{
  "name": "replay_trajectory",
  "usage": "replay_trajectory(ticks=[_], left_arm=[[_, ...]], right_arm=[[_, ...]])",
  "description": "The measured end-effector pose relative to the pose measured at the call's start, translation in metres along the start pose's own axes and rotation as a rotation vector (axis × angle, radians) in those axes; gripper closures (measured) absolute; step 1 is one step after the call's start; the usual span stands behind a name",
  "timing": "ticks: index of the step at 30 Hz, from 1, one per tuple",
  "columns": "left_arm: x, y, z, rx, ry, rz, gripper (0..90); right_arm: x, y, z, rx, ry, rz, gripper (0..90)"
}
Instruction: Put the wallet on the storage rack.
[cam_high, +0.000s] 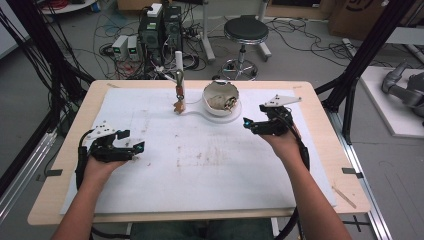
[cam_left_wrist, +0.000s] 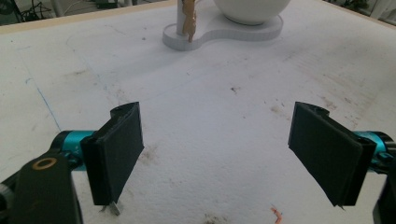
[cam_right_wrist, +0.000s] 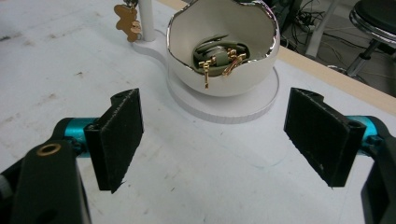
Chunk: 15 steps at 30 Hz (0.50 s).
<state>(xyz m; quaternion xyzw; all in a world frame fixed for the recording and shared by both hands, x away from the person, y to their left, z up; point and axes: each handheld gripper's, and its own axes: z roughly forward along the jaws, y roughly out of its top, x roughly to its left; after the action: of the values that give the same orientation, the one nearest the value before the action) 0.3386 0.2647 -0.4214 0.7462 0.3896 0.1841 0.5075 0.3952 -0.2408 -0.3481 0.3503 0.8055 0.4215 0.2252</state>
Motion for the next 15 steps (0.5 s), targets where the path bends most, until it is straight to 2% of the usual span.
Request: replay_trajectory(ticks=[3, 10, 15], left_arm=[[-0.001, 0.000, 0.000, -0.015, -0.003, 0.005, 17.9], [-0.002, 0.000, -0.001, -0.017, -0.004, 0.012, 17.9], [-0.002, 0.001, 0.001, -0.021, -0.006, 0.015, 17.9]], right_arm=[[0.002, -0.009, -0.004, -0.015, 0.009, 0.016, 20.3], [0.003, -0.038, -0.007, -0.037, 0.014, 0.070, 20.2], [0.003, -0.057, -0.007, -0.027, 0.012, 0.091, 20.2]])
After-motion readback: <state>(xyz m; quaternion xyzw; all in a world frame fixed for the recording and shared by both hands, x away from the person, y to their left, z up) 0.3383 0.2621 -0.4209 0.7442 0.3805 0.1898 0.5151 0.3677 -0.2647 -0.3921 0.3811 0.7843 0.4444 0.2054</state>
